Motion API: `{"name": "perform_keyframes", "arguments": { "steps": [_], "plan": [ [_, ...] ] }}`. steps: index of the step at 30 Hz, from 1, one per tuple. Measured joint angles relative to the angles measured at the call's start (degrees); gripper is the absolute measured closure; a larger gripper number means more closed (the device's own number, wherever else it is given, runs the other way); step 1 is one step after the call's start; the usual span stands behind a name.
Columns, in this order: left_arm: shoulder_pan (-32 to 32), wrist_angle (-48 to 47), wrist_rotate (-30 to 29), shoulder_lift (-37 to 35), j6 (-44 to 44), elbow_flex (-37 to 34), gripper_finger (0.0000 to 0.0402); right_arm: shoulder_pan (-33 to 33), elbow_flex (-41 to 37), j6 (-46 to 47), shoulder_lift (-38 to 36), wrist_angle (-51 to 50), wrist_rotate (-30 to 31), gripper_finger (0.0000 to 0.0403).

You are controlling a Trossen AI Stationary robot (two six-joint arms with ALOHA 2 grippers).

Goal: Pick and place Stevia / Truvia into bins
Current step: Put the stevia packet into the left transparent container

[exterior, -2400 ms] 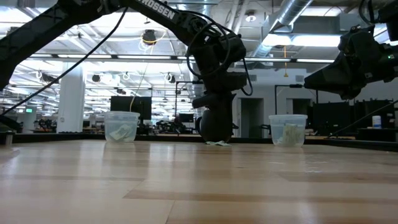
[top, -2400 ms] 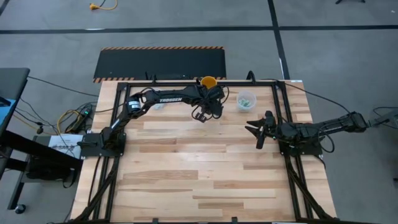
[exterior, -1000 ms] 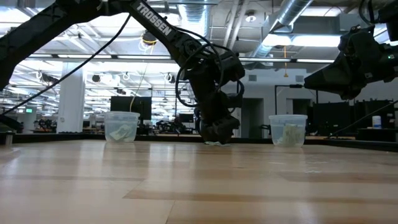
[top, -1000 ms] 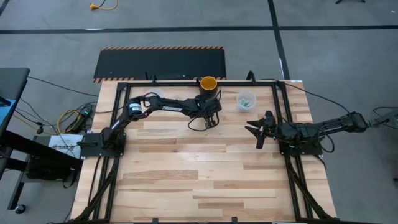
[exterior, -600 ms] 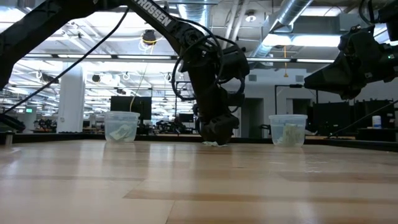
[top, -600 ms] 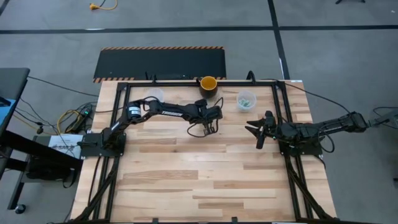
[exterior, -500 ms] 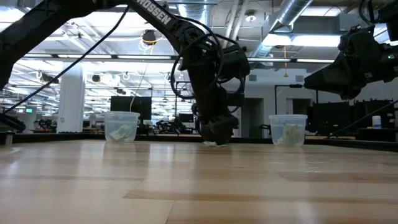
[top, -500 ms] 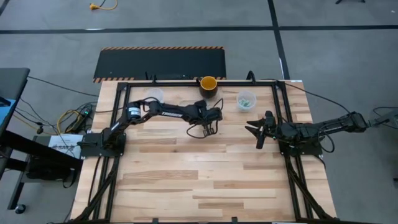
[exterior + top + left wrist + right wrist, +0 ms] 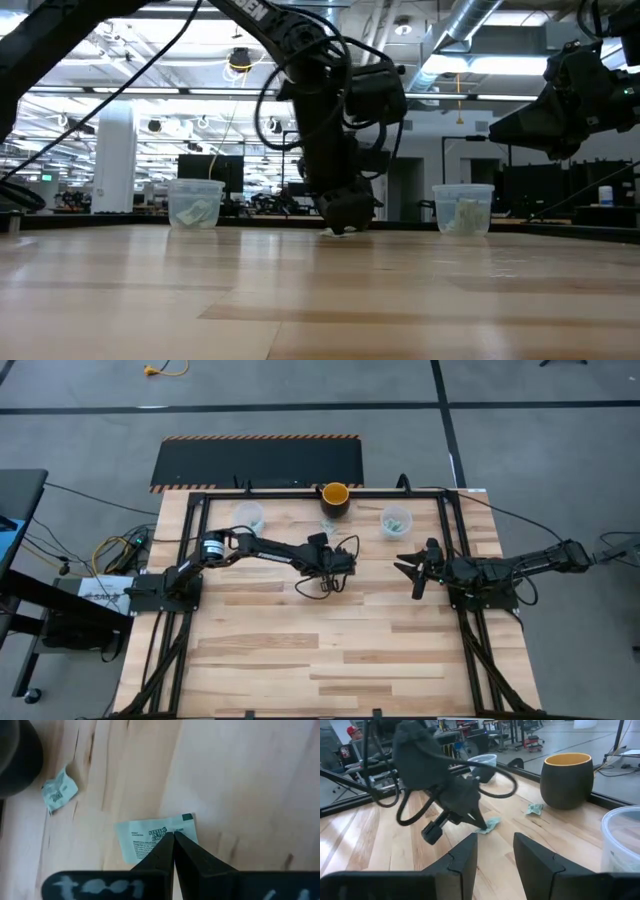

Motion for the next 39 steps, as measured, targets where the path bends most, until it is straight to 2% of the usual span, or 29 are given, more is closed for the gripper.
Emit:
{"name": "perform_keyframes", "arguments": {
  "steps": [6, 10, 14, 20, 26, 32, 39],
  "plan": [
    [-1.5, 9.9, -2.6, -8.8, -3.7, -12.4, 0.0401, 0.0, 0.0, 0.0, 0.0, 0.0, 0.0, 0.0282],
    [-1.7, 22.0, -2.8, -15.0, -7.0, -23.1, 0.0401, 0.0, 0.0, 0.0, 0.0, 0.0, 0.0, 0.0282],
    [-1.8, 36.2, -2.5, -17.0, -7.7, -32.5, 0.0401, 0.0, 0.0, 0.0, 0.0, 0.0, 0.0, 0.0282],
    [-1.9, 53.5, -4.4, -17.7, -4.6, -40.0, 0.0401, 0.0, 0.0, 0.0, 0.0, 0.0, 0.0, 0.0282],
    [-3.2, 56.7, -9.1, -17.7, -0.2, -40.3, 0.0401, 0.0, 0.0, 0.0, 0.0, 0.0, 0.0, 0.0282],
    [-4.1, 55.9, -15.0, -18.2, 0.5, -40.3, 0.0401, 0.0, 0.0, 0.0, 0.0, 0.0, 0.0, 0.0282],
    [-4.1, 49.3, -15.6, -21.3, 1.7, -40.2, 0.0377, 0.0, 0.0, 0.0, 0.0, 0.0, 0.0, 0.0282]
  ]
}}
